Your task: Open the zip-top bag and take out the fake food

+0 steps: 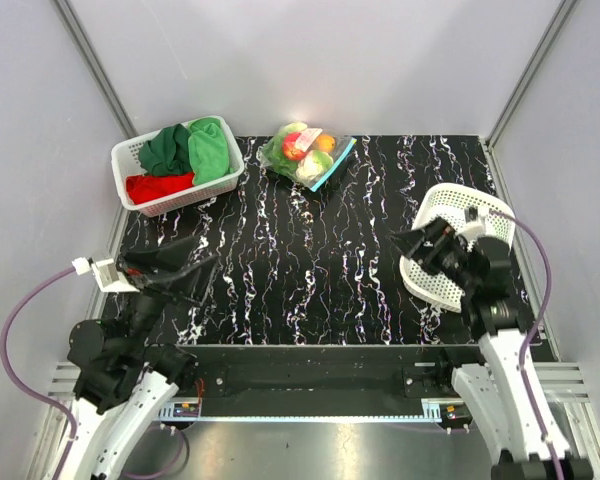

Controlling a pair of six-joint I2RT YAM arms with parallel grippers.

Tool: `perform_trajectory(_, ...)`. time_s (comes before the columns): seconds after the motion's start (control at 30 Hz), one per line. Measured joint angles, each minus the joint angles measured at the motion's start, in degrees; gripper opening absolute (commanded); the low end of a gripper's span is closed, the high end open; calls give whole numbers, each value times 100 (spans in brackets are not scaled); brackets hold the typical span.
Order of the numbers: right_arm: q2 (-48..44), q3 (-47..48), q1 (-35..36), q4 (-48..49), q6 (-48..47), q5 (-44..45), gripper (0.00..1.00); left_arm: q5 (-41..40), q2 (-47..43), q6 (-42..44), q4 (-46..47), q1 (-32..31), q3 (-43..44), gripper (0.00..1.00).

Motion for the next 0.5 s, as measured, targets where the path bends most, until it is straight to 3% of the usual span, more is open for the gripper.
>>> perform_trajectory(0.2, 2610, 1882, 2, -131, -422, 155, 99, -1261, 33, -343, -1784, 7, 297, 99)
perform_trajectory(0.5, 6478, 5047, 168, -28, -251, 651, 100, -1307, 538, -457, -2623, 7, 337, 99)
